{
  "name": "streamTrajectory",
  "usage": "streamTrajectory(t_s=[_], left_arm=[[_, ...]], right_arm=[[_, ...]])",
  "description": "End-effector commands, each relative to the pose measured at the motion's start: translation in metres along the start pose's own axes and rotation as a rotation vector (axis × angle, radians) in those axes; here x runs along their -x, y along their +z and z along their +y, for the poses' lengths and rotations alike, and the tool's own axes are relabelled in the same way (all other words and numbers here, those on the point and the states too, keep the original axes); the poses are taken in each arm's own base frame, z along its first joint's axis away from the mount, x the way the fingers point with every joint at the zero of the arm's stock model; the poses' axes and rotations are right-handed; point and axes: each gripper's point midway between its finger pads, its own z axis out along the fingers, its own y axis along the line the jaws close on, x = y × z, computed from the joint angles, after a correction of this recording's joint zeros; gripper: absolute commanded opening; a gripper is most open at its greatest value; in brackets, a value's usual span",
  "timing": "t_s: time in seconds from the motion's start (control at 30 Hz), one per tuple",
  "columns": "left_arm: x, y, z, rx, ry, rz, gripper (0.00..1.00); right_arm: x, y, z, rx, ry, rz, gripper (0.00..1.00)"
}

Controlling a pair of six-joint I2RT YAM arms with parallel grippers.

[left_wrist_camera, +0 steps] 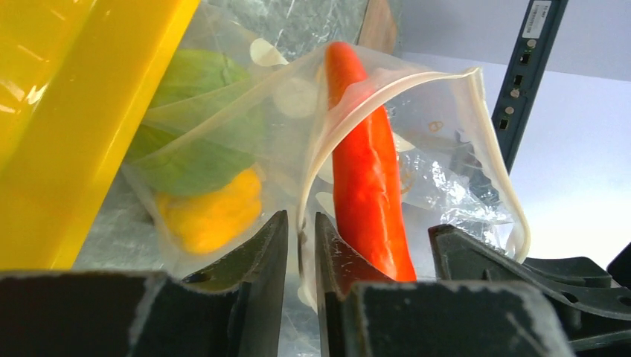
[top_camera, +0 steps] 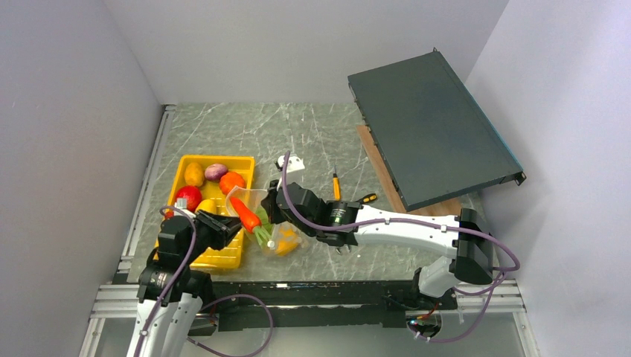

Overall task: Place the food in the zip-top bag and seal the zipper
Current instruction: Adjust the zipper food storage bag at the center of the board.

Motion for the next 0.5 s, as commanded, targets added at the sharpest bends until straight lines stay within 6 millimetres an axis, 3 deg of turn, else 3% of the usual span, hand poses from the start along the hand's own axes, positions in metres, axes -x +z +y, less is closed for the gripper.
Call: streamTrajectory(t_s=[0.0,0.1,0.2,0.47], left_arm=[[0.0,0.004,-0.02,-0.072,0.015,0.02,0.21],[0.001,0.002,-0.024,-0.076,0.042,0.016,0.14],[0.004,-0.005,-0.028,-0.062,0.068,-0.003,0.01],[0.004,-0.032,-0.047,-0.04,0.17,-0.016,0.0]], right_arm=[[0.028,-0.011,0.014,0.046,0.048,-0.06,0.0],[0.026,-0.011,0.012,0.043,0.043,-0.056,0.0],[0.026,-0.012,0.011,0.039,0.042,-0.056,0.0],[0.028,-0.015,-0.001,0.02,0.021,-0.048,0.0]])
